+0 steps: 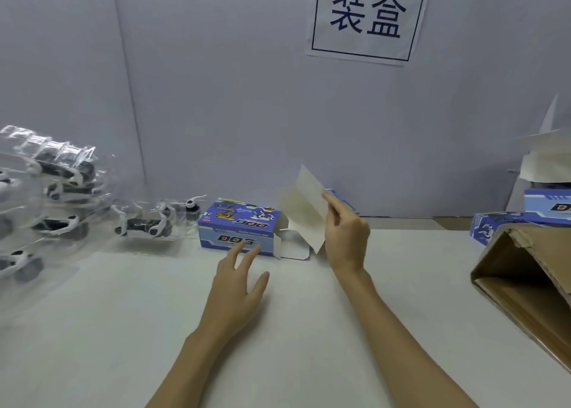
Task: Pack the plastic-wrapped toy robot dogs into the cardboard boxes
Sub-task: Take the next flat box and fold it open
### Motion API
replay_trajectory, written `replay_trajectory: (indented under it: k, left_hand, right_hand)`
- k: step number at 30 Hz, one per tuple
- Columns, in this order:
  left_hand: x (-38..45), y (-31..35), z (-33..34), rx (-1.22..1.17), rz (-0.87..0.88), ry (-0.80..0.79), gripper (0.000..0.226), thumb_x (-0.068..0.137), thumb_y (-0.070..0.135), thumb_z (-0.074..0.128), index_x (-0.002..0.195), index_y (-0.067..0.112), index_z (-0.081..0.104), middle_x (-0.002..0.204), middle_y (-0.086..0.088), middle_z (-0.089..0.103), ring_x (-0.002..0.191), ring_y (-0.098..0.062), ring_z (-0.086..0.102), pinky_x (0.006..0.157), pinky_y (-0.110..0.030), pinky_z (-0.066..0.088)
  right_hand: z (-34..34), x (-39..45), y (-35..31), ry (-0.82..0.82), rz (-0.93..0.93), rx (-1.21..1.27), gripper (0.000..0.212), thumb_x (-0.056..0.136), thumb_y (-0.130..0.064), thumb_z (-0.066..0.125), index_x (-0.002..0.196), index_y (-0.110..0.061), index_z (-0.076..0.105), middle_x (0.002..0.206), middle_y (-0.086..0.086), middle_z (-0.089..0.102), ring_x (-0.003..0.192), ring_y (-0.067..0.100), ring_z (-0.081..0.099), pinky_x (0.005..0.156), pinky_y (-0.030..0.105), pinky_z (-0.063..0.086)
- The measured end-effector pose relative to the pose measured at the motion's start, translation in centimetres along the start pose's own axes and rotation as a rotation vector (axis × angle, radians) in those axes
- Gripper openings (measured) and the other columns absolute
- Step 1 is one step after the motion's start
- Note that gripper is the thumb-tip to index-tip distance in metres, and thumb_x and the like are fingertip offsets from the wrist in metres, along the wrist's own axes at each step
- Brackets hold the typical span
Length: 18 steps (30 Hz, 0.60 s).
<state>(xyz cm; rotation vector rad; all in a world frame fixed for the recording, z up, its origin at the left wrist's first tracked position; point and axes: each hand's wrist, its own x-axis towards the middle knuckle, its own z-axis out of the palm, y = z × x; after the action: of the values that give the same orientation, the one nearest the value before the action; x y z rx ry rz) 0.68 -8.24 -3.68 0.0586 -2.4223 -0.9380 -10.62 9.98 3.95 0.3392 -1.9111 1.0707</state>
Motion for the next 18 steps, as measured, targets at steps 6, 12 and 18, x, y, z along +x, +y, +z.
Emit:
replay_trajectory:
  k: [6, 12, 18]
  left_hand:
    - [0.3, 0.2, 0.2, 0.047, 0.019, -0.095, 0.066, 0.103, 0.046, 0.058, 0.161, 0.040, 0.027, 0.171, 0.015, 0.017, 0.155, -0.013, 0.025, 0.121, -0.040, 0.030]
    - [0.1, 2.1, 0.8, -0.145, 0.109, -0.119, 0.109, 0.083, 0.063, 0.075, 0.163, 0.046, 0.003, 0.172, 0.018, 0.005, 0.158, -0.001, 0.002, 0.128, -0.035, 0.019]
    - [1.1, 4.0, 0.0, -0.084, 0.282, 0.337, 0.143, 0.054, 0.089, 0.080, 0.166, 0.035, 0.009, 0.173, 0.004, 0.016, 0.160, -0.023, 0.015, 0.117, -0.066, 0.033]
  right_hand:
    - [-4.5, 1.4, 2.0, 0.269, 0.112, 0.275, 0.028, 0.104, -0.004, 0.057, 0.124, -0.014, 0.076, 0.113, -0.001, 0.078, 0.080, 0.015, 0.075, 0.076, 0.028, 0.059]
    - [-7.0, 2.6, -0.7, 0.357, 0.208, 0.510, 0.025, 0.105, -0.009, 0.058, 0.117, -0.023, 0.074, 0.112, -0.019, 0.075, 0.091, 0.016, 0.074, 0.079, 0.030, 0.061]
    - [-6.5, 2.3, -3.3, 0.177, 0.495, 0.713, 0.025, 0.101, -0.006, 0.059, 0.105, -0.025, 0.075, 0.094, -0.016, 0.077, 0.084, 0.005, 0.071, 0.070, 0.025, 0.060]
